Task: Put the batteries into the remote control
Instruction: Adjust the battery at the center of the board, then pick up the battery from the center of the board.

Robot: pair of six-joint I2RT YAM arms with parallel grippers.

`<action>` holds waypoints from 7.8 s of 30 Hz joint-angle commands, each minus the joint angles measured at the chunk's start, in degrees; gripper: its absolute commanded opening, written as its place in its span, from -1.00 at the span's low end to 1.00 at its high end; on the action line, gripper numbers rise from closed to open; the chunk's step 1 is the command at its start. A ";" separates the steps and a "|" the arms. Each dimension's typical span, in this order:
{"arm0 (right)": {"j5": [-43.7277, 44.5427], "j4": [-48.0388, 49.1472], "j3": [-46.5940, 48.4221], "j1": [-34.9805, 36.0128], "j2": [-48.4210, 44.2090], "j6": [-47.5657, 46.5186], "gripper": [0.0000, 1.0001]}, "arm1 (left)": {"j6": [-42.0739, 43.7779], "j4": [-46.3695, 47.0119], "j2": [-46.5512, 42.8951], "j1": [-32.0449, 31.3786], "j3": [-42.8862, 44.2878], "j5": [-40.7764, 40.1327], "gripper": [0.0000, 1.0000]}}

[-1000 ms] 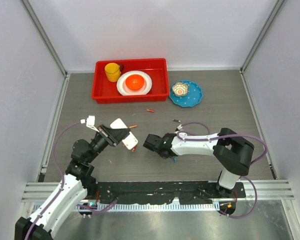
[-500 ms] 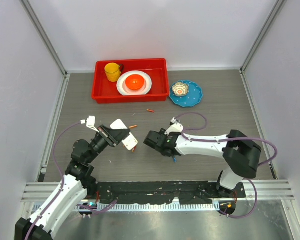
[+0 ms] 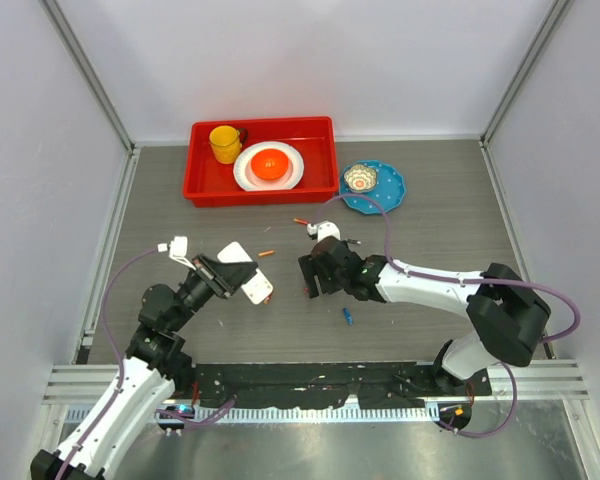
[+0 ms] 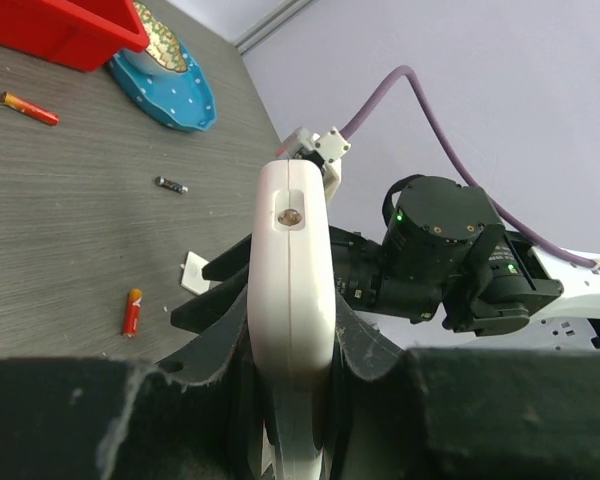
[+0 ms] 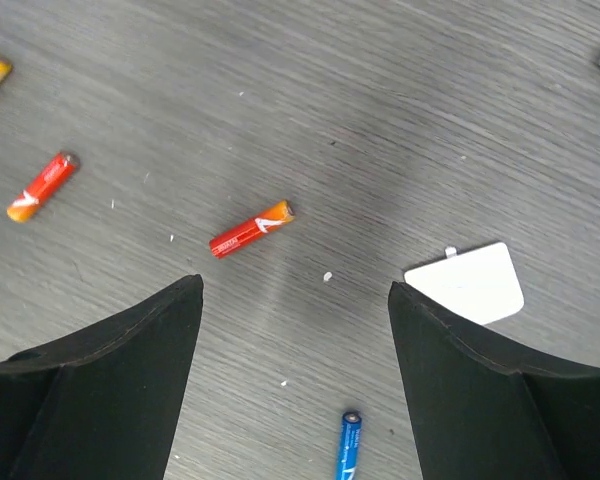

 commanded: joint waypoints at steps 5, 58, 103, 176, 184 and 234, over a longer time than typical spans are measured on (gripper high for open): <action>-14.64 6.64 1.19 -0.91 0.77 -20.98 0.60 | 0.75 -1.81 -2.88 0.26 1.06 -1.06 -1.00; -20.09 1.37 8.93 -3.90 15.80 -28.99 0.03 | 0.14 2.49 0.02 0.26 -1.49 -0.53 -0.99; 17.88 -24.11 18.95 2.34 20.72 48.36 -0.69 | 0.40 1.09 0.28 0.26 -0.70 -0.79 -0.99; -13.94 3.57 6.20 -2.14 9.30 -32.68 -0.15 | -2.77 9.70 1.42 0.26 -3.86 8.96 -1.00; -13.24 4.71 6.20 -3.19 9.65 -32.59 -0.13 | -2.77 10.14 2.21 0.35 -4.48 8.61 -1.00; -13.86 -2.93 11.74 -4.51 18.35 -30.57 -0.54 | -3.82 11.81 3.27 0.26 -4.92 9.05 -0.99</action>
